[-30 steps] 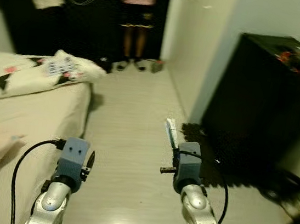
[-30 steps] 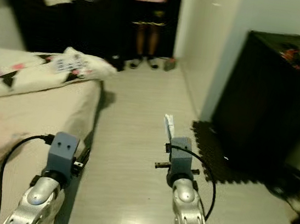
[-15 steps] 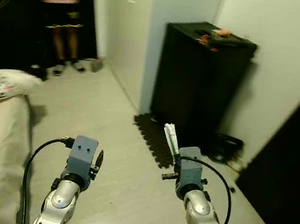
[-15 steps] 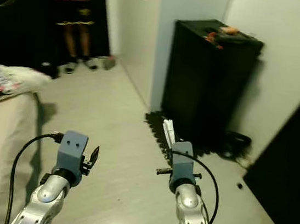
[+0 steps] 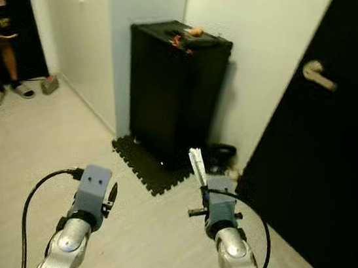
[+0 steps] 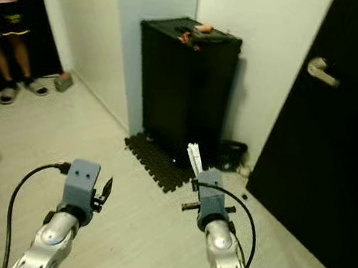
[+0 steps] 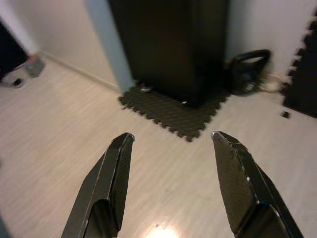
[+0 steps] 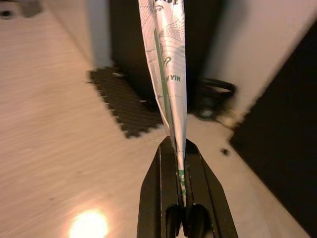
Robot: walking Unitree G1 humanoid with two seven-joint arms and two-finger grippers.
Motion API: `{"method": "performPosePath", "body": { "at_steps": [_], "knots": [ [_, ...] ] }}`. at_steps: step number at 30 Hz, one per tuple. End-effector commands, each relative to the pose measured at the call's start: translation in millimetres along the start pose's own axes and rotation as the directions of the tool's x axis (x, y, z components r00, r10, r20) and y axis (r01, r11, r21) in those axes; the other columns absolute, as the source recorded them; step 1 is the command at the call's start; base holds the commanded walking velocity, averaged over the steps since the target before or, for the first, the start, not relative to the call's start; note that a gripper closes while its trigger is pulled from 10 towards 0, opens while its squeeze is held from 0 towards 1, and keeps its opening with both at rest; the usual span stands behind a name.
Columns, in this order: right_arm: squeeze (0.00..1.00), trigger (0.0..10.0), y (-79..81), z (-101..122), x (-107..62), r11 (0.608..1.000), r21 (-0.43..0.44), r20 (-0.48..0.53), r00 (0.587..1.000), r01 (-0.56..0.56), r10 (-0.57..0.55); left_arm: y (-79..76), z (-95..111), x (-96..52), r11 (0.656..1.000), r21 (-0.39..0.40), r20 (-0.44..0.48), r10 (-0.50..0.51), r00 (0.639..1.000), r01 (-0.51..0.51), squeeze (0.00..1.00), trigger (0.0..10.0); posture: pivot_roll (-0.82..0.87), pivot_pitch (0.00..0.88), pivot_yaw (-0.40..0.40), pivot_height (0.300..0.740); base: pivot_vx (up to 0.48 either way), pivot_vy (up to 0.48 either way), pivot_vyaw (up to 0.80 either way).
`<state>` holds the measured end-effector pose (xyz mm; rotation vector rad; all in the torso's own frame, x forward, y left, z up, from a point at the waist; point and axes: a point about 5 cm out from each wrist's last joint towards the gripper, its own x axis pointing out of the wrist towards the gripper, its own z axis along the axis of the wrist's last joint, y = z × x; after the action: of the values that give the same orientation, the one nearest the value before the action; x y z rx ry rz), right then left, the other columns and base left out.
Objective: Clean up the room
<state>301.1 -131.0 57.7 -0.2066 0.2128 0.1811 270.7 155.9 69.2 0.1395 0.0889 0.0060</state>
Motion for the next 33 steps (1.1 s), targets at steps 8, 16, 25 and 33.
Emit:
{"method": "performPosePath", "body": {
  "at_steps": [8,16,25,33],
  "knots": [
    [0.0,10.0,1.1,0,1.4,0.999,-0.031,0.004,1.0,-0.018,0.018,-2.4,-4,-3.9,1.0,0.0,-0.002,0.004,1.0,-0.004,0.0,10.0,-0.06,0.0,-0.003,0.736,0.0,0.0,-0.8],
    [0.0,10.0,4.9,1,2.8,0.999,-0.03,0.012,1.0,-0.01,0.01,2.6,0,1.1,1.0,0.005,0.007,0.02,1.0,-0.02,0.0,10.0,-0.06,0.003,0.013,0.736,0.0,0.0,-0.8],
    [0.0,10.0,7.8,5,3.4,0.997,-0.063,0.023,0.999,-0.039,0.041,9.8,-4,4.3,0.996,-0.019,-0.001,0.092,0.996,-0.092,0.0,10.0,-0.09,0.011,-0.05,0.736,0.0,0.0,-0.8],
    [0.0,10.0,-2.6,6,5.4,0.993,-0.106,0.013,0.998,-0.056,0.058,1.1,-7,-0.6,0.994,-0.031,-0.006,0.108,0.994,-0.109,0.0,10.0,-0.08,0.032,-0.096,0.736,0.0,0.0,-0.8]
  ]
}}
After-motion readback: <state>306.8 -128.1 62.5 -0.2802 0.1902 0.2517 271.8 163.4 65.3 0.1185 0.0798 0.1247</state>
